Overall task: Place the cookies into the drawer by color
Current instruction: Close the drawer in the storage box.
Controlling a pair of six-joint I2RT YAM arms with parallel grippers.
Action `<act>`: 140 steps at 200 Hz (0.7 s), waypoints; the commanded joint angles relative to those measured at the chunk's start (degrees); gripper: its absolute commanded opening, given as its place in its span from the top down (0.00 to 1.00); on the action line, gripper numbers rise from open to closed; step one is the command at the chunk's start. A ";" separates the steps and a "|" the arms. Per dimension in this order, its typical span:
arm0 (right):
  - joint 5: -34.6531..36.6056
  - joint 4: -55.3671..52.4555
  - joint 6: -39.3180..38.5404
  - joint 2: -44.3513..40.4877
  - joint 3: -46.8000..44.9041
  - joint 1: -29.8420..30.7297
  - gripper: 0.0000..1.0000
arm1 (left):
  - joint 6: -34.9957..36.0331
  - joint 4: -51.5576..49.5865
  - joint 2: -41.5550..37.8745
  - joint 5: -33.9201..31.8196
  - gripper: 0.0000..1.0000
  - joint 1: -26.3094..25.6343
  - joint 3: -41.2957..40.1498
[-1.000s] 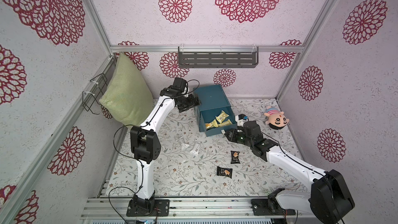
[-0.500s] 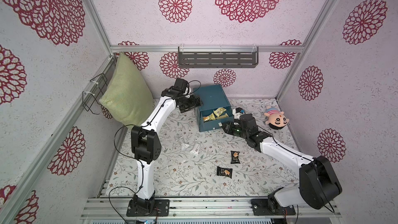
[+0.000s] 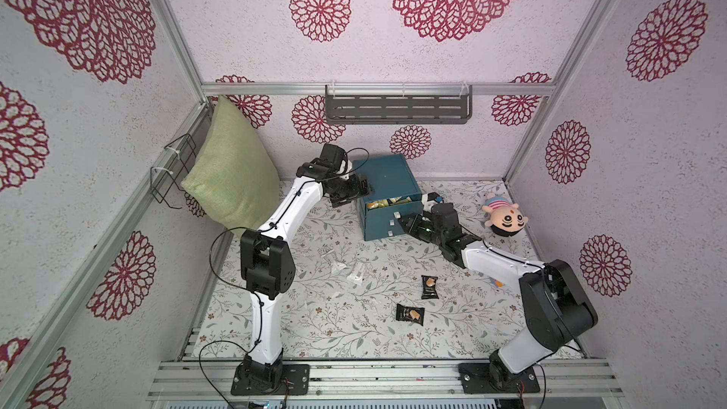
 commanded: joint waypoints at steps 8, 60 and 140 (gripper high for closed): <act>1.16 5.83 4.23 0.87 2.77 -0.70 0.72 | 1.29 -1.66 0.62 -1.08 0.00 -0.85 -1.38; -0.72 11.40 10.04 4.77 4.71 -1.05 0.70 | 1.37 -1.58 0.39 -0.93 0.00 -1.01 -1.54; -1.55 13.90 12.32 3.75 1.74 -0.58 0.66 | 1.52 -1.52 -0.20 -0.91 0.00 -1.08 -1.73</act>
